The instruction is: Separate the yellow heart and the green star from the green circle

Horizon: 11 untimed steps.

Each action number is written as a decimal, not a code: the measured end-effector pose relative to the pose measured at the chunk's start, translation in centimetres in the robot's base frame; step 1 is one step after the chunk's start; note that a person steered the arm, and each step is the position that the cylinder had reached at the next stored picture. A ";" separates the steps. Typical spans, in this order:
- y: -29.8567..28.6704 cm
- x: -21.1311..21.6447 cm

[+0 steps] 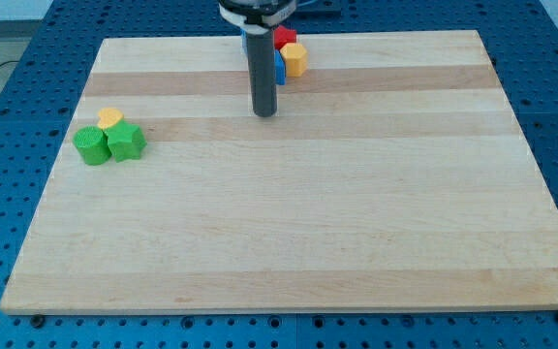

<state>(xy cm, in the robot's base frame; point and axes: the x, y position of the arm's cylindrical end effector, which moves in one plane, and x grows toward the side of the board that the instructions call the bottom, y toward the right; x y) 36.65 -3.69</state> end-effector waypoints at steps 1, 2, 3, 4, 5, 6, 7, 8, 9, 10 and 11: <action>-1.6 0.9; -4.6 0.7; -9.5 -1.2; -12.8 -2.7; -12.9 -2.7; -13.0 -2.7; -15.1 -4.5; -19.4 -5.2; -22.3 -3.4; -22.3 -0.3; -19.7 1.0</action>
